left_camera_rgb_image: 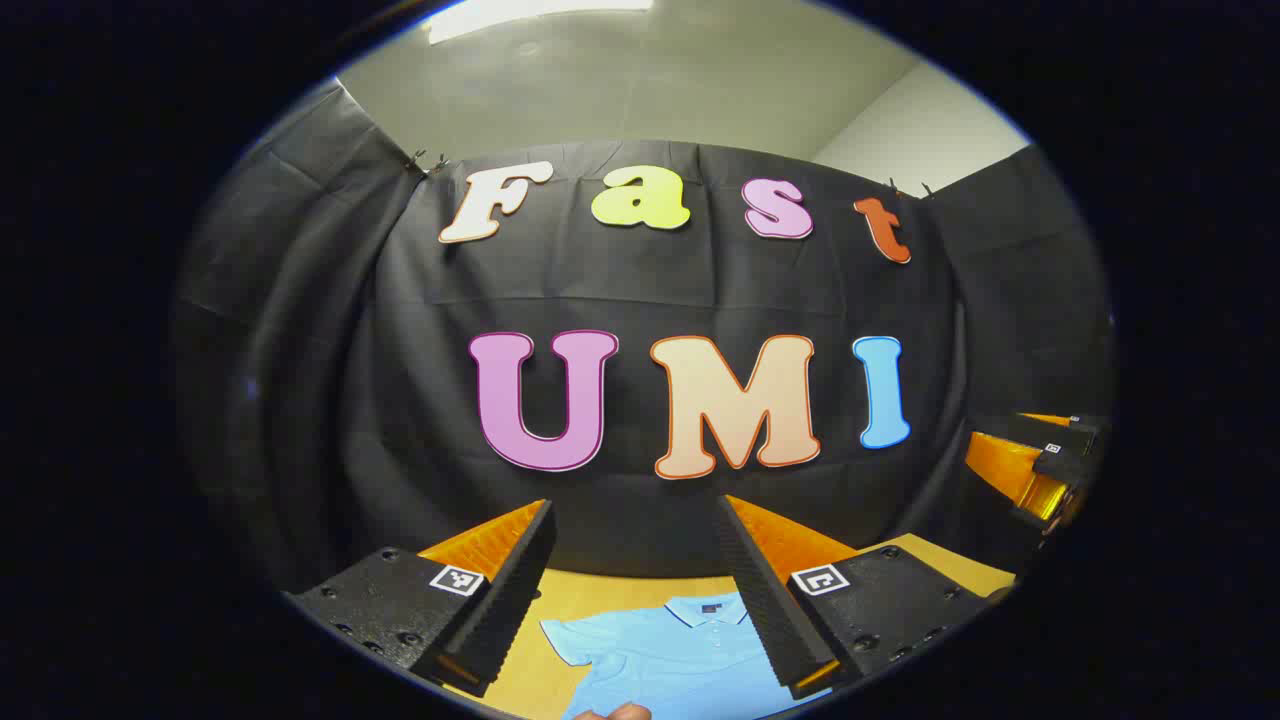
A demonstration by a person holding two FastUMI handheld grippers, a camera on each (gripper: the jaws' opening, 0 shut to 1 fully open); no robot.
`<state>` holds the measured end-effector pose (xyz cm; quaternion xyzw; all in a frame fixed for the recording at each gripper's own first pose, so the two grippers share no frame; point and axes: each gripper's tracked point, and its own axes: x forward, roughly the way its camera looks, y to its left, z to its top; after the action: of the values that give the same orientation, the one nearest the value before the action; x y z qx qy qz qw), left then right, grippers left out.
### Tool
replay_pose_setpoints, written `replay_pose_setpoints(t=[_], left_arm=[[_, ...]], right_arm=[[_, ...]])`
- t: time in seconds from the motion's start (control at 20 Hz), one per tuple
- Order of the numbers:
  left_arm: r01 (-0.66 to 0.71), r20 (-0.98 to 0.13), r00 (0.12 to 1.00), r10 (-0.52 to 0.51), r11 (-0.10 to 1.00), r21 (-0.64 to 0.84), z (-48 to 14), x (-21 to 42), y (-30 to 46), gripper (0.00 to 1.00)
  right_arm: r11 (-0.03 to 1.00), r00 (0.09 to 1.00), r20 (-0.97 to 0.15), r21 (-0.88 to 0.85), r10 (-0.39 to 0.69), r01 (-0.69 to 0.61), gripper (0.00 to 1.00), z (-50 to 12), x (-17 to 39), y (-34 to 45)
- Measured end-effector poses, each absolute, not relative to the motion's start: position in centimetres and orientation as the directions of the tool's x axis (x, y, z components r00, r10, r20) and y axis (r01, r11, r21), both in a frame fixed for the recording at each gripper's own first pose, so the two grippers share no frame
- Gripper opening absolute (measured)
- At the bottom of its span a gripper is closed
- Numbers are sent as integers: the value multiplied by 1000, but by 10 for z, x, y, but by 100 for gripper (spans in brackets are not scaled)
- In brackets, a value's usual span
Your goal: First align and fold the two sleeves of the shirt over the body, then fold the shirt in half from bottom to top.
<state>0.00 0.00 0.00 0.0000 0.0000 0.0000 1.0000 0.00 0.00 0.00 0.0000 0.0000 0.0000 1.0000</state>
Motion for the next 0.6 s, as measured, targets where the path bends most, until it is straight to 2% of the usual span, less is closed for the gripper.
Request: replay_pose_setpoints(t=[0.35, 0.5, 0.6], left_arm=[[-12, -1, 1000, 12, 1000, -25, -1, 1, 17, 94], [-18, -2, 1000, 18, 999, -35, 0, 3, 22, 95], [-20, -2, 1000, 20, 999, -33, 0, 5, 25, 95]], right_arm=[[1000, 999, 36, -18, 10, -10, 96, 18, 4, 15], [999, 999, 36, -41, 19, -18, 96, 18, 5, 23], [999, 999, 34, -39, 24, -22, 100, 18, 6, 26]])
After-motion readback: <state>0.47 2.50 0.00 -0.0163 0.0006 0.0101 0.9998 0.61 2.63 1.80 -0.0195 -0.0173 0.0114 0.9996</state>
